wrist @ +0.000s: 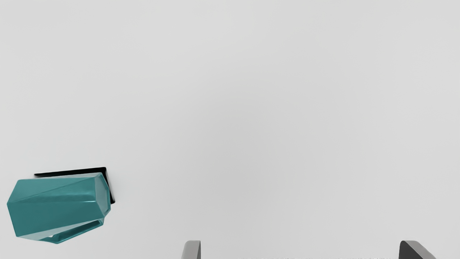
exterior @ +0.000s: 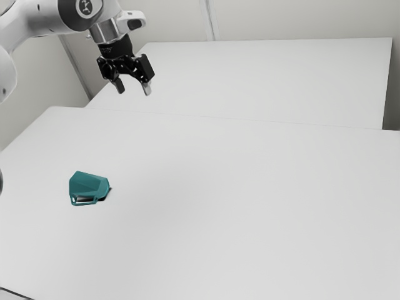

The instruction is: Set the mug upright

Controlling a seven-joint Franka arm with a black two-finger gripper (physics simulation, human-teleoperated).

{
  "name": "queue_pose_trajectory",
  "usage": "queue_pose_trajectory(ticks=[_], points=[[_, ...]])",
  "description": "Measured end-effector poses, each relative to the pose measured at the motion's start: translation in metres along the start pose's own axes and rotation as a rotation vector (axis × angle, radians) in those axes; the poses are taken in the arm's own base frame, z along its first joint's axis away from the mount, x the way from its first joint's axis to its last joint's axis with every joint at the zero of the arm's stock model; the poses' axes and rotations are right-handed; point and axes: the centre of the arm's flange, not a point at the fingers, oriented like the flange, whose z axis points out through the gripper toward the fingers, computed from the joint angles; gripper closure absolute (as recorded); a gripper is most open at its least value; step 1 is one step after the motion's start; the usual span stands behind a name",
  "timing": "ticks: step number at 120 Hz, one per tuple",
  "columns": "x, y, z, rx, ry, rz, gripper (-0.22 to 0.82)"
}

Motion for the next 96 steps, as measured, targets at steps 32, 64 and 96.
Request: queue_pose_trajectory(ticks=[32,64,96], points=[[-0.001,-0.023,0.0,0.005,-0.007,-0.011,0.0],[-0.021,-0.114,0.003,-0.048,-0.043,-0.166,0.0],[-0.053,-0.201,0.012,-0.122,-0.076,-0.321,0.0]])
